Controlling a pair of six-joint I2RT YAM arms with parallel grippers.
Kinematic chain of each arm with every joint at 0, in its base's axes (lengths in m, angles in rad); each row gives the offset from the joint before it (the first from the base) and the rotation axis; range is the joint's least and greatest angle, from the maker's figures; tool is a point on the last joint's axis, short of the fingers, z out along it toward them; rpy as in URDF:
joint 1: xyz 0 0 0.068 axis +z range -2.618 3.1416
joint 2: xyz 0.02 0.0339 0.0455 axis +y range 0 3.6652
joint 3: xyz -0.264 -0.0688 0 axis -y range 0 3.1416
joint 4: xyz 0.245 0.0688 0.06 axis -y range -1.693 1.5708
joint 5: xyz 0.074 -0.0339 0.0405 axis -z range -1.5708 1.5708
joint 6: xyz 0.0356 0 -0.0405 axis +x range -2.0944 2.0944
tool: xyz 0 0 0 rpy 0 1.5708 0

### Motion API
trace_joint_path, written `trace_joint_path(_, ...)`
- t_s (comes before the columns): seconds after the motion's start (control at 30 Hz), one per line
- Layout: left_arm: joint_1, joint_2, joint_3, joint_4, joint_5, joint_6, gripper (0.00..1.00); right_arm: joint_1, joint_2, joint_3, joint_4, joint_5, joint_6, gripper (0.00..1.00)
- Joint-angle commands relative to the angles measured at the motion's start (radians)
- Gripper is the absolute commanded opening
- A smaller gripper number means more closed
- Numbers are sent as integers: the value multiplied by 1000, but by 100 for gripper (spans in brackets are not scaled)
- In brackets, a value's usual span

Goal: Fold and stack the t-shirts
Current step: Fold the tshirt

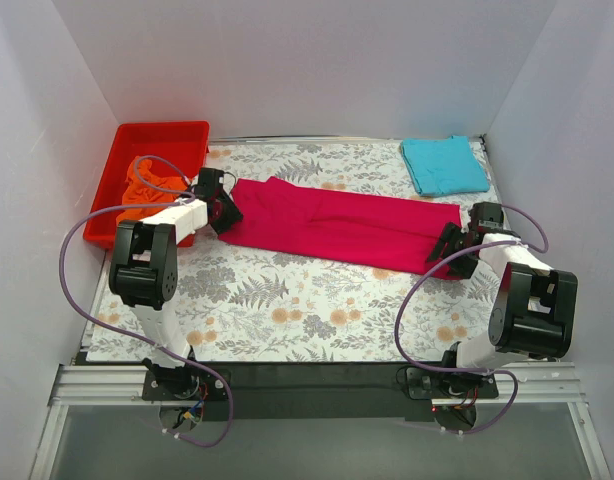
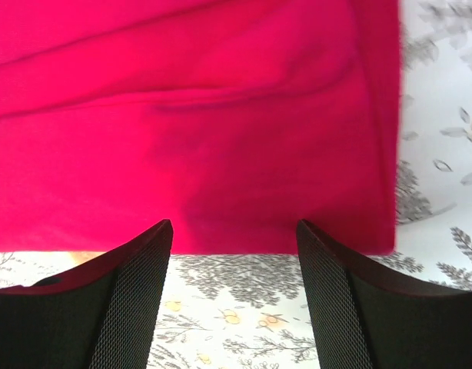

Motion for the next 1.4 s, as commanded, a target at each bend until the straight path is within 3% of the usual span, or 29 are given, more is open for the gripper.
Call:
trace_joint_path(0.0, 3, 6, -32, -10, -38, 1, 37, -44, 13, -34, 6, 22, 43, 61)
trace_joint_path(0.33, 45, -3, -27, -51, -54, 18, 36, -144, -62, -109, 1, 4, 19, 62)
trace_joint_path(0.53, 16, -45, 58, -81, -19, 29, 50, -89, -123, -55, -29, 10, -27, 63)
trace_joint_path(0.7, -61, -27, 190, -97, -66, 96, 51, 13, -145, 1, -69, 28, -76, 63)
trace_joint_path(0.93, -118, 165, 447, -32, -16, 326, 40, 204, -156, 28, -95, 10, -97, 62)
trace_joint_path(1.13, -123, 366, 675, -7, 61, 524, 32, 280, -148, 29, -105, -41, -124, 62)
trace_joint_path(1.37, -123, 487, 792, 14, 106, 593, 29, 316, -130, 34, -109, -79, -136, 62)
